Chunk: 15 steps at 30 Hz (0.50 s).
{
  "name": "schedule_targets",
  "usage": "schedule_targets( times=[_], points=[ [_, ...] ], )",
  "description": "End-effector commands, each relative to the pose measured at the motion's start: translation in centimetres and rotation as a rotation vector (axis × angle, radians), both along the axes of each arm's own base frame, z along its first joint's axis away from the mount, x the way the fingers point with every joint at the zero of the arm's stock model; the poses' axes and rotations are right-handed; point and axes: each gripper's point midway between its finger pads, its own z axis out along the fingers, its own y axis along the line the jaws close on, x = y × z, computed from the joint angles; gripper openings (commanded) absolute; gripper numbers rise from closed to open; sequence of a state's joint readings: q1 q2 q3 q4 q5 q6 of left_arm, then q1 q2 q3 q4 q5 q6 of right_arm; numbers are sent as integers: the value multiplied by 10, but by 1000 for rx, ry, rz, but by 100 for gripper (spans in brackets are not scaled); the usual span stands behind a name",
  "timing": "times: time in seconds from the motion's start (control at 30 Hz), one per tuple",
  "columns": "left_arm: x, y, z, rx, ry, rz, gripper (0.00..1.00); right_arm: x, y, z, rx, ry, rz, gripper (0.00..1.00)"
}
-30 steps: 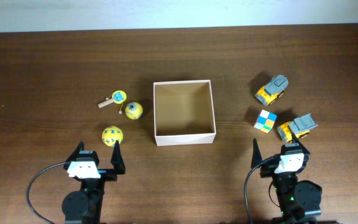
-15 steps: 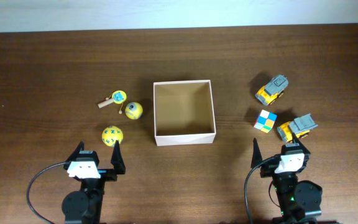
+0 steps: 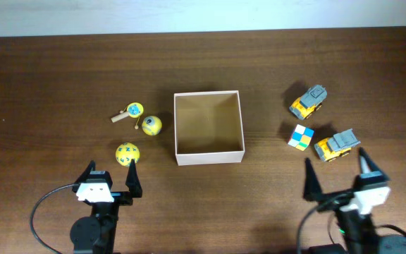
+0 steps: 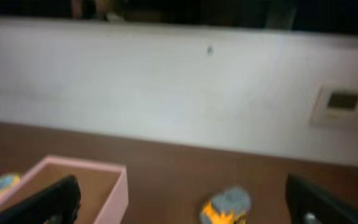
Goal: Pack container
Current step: 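Move the right gripper over the grey-yellow toy truck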
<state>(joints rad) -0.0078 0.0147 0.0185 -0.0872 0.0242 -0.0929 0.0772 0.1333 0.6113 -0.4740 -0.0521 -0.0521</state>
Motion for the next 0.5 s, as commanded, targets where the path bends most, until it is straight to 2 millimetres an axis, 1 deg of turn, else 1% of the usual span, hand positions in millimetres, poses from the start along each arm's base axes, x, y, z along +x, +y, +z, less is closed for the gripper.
schedule_targets(
  times=[0.0,0.03,0.1,0.17,0.23,0.3,0.33,0.4,0.47],
  points=[
    [0,-1,-1,18,-3,-10,99,5,-10,27,-3,120,-59,99],
    [0,-1,-1,18,-4,-10,99,7,-10,29,-9,174,-60,99],
    [0,-1,-1,18,-3,-10,99,17,-8,33,-25,339,-55,99],
    [0,-1,-1,18,-3,-10,99,28,-2,37,-31,461,-26,99],
    [0,-1,-1,18,-3,-10,99,40,9,46,-23,568,35,99],
    [0,-1,-1,18,-3,-9,99,52,12,49,-21,661,43,99],
    [0,-1,-1,18,-4,-10,99,58,17,51,2,688,62,99],
    [0,-1,-1,18,-3,-10,99,71,29,49,32,754,124,99],
    [0,-1,-1,18,-3,-10,99,81,41,34,59,853,183,99]
  ],
)
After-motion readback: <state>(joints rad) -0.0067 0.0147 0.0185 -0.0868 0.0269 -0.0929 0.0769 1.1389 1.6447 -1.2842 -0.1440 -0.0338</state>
